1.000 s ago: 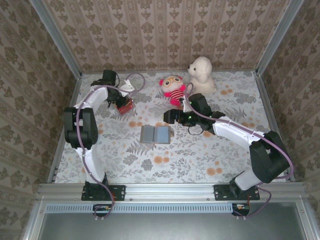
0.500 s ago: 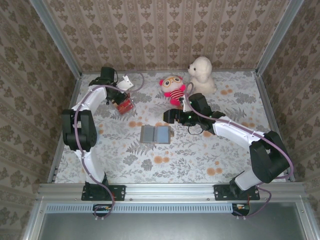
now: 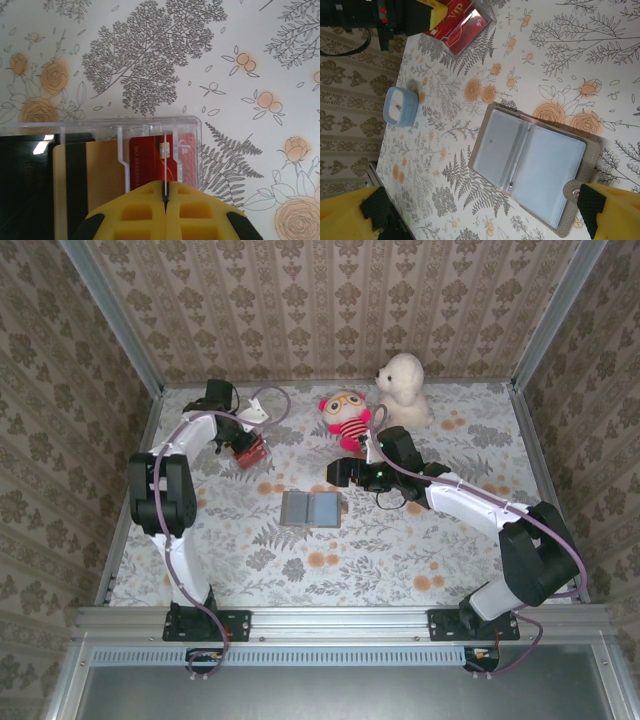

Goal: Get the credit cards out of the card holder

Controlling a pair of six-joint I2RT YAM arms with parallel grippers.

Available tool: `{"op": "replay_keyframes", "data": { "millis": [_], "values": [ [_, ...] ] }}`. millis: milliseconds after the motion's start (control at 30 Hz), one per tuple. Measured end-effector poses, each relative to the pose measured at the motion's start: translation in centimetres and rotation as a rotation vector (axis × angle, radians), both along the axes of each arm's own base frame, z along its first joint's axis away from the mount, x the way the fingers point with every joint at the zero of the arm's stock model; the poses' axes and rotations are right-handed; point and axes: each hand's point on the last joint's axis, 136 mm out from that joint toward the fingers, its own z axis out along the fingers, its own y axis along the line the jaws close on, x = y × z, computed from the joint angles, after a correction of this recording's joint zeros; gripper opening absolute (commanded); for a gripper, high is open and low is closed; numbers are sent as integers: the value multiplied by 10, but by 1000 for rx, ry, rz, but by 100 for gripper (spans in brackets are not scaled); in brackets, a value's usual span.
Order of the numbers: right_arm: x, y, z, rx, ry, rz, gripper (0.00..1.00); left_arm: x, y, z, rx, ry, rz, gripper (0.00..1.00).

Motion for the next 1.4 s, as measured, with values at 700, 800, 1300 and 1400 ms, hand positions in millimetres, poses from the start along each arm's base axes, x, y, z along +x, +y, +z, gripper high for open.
{"op": "replay_keyframes", "data": {
  "millis": [700,800,1300,1400],
  "values": [
    [0,0,0,6,11,-8,100,-45,-47,-13,-84,122,-121,0],
    [0,0,0,7,12,-8,100,-48,-47,-14,-84,132,-121,0],
    [-3,2,1,20,20,8,100,-56,-45,-15,-79,180,-110,29],
    [-3,3,1,20,21,9,100,-54,-46,-13,-83,173,-107,32]
  ]
}}
